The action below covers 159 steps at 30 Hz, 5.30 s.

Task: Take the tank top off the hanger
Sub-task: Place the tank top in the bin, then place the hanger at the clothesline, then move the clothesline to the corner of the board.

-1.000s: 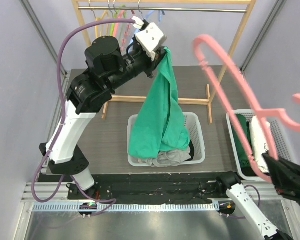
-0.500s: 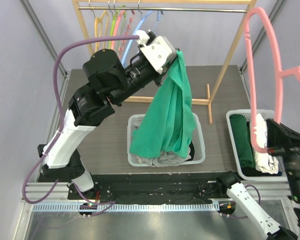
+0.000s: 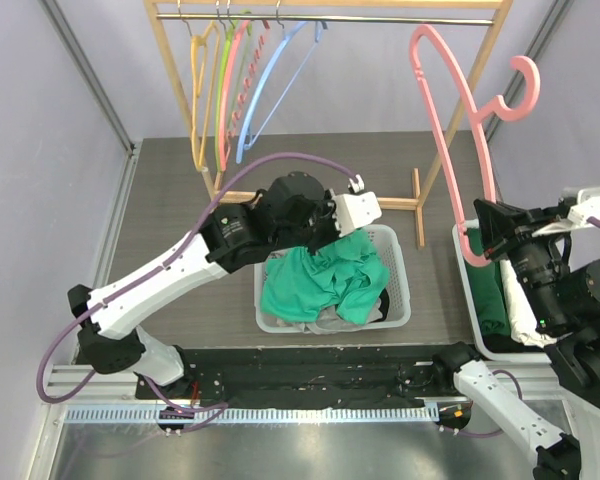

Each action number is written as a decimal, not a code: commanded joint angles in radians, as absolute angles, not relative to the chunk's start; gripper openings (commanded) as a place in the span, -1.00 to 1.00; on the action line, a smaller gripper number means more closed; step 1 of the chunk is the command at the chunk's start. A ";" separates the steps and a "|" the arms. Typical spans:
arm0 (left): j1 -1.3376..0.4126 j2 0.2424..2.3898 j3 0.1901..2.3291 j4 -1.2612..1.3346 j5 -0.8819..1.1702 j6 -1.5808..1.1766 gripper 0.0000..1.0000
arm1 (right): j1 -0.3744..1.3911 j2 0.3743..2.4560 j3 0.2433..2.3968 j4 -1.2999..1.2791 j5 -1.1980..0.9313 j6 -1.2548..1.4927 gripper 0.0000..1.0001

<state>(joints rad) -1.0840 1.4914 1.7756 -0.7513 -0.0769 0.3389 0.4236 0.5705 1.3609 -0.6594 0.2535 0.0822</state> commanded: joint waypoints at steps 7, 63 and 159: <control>-1.006 1.321 1.398 -0.801 -0.003 0.276 -1.00 | 0.426 0.698 1.480 -0.632 0.229 0.095 -0.98; -0.821 1.298 1.495 -0.839 0.135 0.157 0.94 | 0.426 1.249 1.907 -0.686 0.241 0.075 -0.98; -0.008 1.391 1.655 -0.560 0.109 0.005 0.98 | 0.083 0.771 1.395 -0.198 -0.286 0.203 0.99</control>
